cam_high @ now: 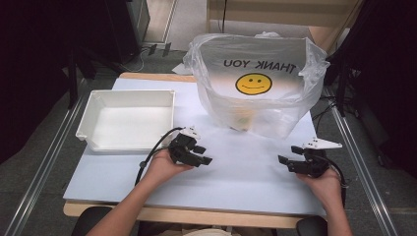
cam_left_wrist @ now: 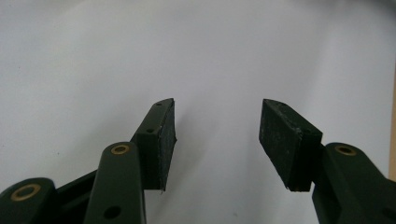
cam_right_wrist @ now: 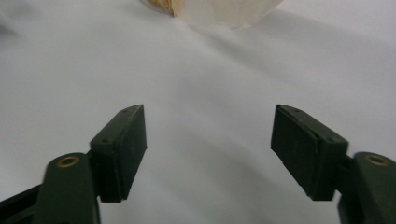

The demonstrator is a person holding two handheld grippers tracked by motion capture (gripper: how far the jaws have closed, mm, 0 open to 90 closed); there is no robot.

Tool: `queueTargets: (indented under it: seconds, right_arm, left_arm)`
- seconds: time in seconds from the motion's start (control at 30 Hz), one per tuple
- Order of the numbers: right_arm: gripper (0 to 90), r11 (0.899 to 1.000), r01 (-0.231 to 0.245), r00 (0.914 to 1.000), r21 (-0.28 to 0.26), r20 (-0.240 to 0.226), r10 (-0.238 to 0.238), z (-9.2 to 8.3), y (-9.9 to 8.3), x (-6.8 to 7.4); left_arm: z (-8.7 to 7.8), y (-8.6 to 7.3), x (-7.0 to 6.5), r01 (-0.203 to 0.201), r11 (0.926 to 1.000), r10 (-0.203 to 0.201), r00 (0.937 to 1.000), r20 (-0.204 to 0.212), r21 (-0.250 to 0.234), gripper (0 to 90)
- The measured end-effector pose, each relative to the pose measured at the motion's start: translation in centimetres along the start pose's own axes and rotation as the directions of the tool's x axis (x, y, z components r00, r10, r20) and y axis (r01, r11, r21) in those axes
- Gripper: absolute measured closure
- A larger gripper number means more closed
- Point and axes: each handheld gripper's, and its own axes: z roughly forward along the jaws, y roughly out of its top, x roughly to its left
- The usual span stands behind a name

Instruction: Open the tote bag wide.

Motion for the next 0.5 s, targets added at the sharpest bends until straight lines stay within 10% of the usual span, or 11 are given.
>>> queueTargets:
  seconds: [0.5]
  right_arm:
    - [38.2,0.999,-0.034,0.9983,0.017,-0.048,0.035,-0.31,-0.38,-0.43]
  left_arm:
    - [0.31,0.51,-0.19,-0.008,0.9999,0.008,0.9996,0.027,-0.009,44.0]
